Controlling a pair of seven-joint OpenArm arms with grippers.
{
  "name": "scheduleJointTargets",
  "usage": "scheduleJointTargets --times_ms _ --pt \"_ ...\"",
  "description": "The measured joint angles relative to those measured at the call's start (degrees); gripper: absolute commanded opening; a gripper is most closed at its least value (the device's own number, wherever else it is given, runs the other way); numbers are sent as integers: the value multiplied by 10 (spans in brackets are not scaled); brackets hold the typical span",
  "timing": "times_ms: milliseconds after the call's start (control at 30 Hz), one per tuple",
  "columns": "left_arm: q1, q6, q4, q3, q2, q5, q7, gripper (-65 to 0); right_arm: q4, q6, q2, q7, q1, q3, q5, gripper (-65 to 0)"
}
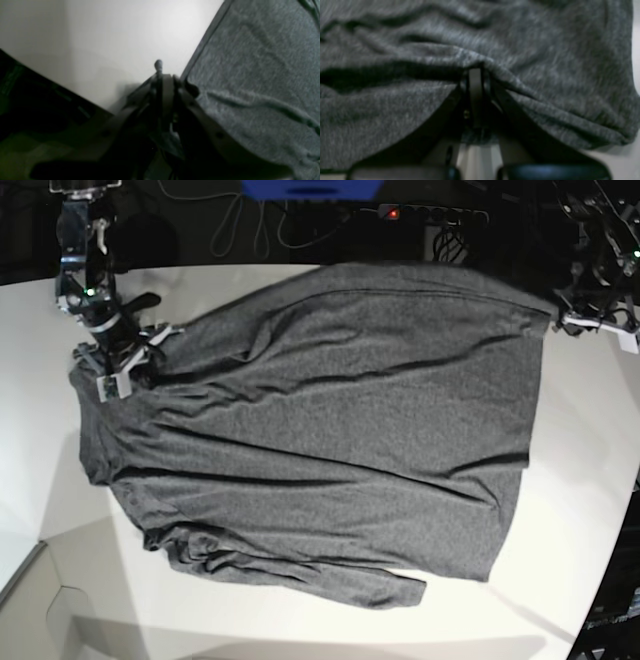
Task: Layout the t-shirt on the table in an organized manner, then fold the t-shirt properly
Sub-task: 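Regrasp the shirt edge with the right gripper and pull outward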
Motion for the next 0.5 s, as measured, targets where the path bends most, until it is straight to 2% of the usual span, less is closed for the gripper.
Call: scheduleJointTargets --times_ms 300,500 --pt "-7 0 0 1 2 -1 0 -649 -21 0 10 -23 44 -2 -6 -643" --pt "-21 0 0 3 19 -2 -2 -649 -35 0 15 -32 68 -4 -10 -642"
